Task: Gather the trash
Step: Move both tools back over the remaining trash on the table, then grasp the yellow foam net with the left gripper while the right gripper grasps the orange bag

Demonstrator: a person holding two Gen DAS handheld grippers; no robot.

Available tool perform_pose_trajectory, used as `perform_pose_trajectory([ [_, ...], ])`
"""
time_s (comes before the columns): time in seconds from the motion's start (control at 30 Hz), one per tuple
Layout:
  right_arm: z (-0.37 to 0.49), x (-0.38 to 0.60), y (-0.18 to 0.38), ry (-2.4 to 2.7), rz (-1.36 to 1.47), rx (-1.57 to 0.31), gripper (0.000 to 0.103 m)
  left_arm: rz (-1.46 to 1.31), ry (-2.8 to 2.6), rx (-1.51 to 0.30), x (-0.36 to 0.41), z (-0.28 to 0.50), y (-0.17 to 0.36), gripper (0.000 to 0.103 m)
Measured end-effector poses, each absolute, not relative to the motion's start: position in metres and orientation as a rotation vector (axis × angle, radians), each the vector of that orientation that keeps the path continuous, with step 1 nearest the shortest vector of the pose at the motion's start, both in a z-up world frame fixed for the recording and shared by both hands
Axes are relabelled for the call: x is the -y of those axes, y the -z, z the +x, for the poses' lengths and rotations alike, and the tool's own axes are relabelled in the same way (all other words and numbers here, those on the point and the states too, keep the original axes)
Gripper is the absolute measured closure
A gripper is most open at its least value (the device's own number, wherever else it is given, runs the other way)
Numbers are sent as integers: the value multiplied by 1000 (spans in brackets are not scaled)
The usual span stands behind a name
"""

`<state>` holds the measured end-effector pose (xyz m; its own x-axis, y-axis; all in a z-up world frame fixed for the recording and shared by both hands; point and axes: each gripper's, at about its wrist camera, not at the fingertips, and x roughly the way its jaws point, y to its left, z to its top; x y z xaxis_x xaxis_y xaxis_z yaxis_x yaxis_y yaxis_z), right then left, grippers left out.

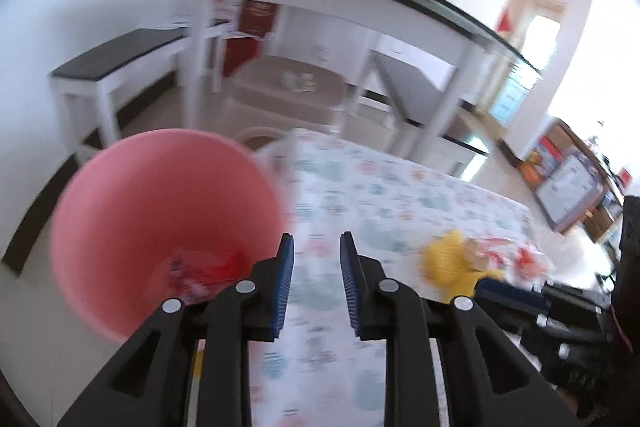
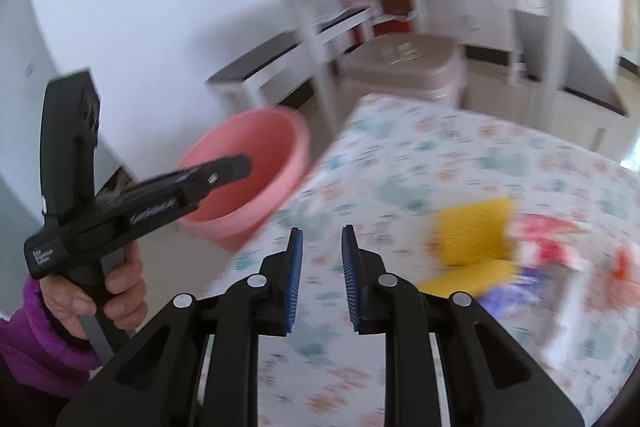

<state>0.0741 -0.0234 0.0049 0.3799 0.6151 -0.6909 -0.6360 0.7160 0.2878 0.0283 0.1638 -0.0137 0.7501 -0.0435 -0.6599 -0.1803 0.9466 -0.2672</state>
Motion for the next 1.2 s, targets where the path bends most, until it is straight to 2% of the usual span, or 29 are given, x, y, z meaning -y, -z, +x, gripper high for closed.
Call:
perform_pose_trajectory([
  [0.2,89,111,-6,-574,41,-820,81,-274,109,-772,-106,54,16,80],
  [0.3,95,146,0,-477,70,-810,67,-225,178,-810,-77,63,21,80],
  [0.33,97,159,3,-451,92,-809,66,-210,200,-822,-66,66,22,80],
  [0.7,91,230,38,-314,153,-845,66,13,342,-930,8,74,44,80],
  [0.97,96,255,51,-290,200,-858,66,70,260,-955,5,77,61,80],
  [1.03,100,256,51,-288,198,-858,66,60,260,-948,2,76,60,95],
  [1.2,110,255,51,-289,189,-856,66,19,260,-900,-8,67,50,95],
])
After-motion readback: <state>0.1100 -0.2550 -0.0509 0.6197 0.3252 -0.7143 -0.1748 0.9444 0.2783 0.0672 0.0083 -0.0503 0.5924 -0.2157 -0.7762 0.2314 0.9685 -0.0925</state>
